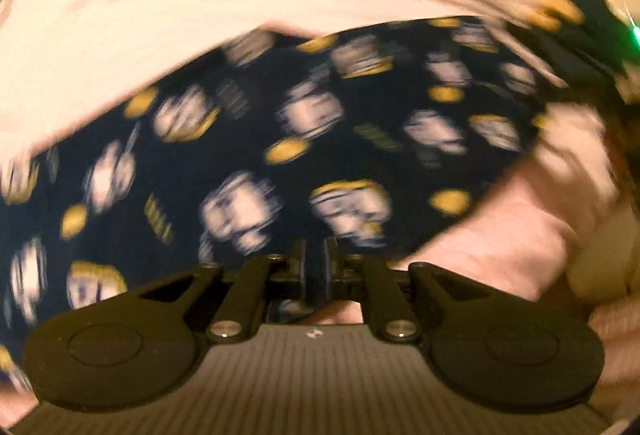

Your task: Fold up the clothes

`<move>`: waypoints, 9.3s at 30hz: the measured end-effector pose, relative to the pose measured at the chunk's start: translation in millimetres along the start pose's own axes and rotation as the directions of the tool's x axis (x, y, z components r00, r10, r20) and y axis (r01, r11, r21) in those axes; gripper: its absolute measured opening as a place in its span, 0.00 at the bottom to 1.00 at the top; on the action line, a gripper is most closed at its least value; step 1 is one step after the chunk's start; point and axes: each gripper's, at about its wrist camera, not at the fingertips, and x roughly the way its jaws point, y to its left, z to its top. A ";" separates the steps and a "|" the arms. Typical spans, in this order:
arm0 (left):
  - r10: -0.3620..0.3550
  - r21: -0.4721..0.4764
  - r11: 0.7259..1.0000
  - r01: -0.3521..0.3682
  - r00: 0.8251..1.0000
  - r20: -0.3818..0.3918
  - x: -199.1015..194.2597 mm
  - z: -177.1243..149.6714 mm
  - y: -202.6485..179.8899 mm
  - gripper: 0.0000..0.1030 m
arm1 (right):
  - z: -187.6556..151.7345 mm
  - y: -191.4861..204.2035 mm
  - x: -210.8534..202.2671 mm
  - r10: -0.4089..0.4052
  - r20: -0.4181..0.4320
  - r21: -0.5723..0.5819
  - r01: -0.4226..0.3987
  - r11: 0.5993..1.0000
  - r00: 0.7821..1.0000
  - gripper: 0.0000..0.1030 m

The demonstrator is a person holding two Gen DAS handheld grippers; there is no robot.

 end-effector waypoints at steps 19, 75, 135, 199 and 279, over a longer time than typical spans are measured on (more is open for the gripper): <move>0.203 -0.152 0.962 -0.227 0.967 -0.155 -126.6 6.4 56.3 0.27 | -38.0 104.2 -122.2 0.079 -0.208 0.020 -0.077 0.997 0.975 0.40; 0.325 -0.046 0.946 -0.322 0.931 0.168 -367.8 -95.9 112.6 0.50 | -145.4 217.2 -346.8 -0.006 -0.037 0.075 0.008 0.997 0.999 0.47; 0.359 -0.926 0.336 -0.170 0.933 -0.041 -205.4 -130.1 313.0 0.49 | 35.5 166.6 -82.6 -0.130 -0.296 -0.257 0.052 0.965 0.946 0.47; -0.119 -0.236 0.959 0.157 0.978 0.170 -105.4 -31.0 114.5 0.19 | -28.7 153.1 -43.9 0.606 -0.124 0.341 -0.540 0.770 0.786 0.47; -0.104 -0.280 0.946 0.162 0.972 0.210 -72.0 -11.7 151.6 0.17 | -2.5 175.1 8.9 0.525 -0.127 0.050 -0.523 0.851 0.842 0.18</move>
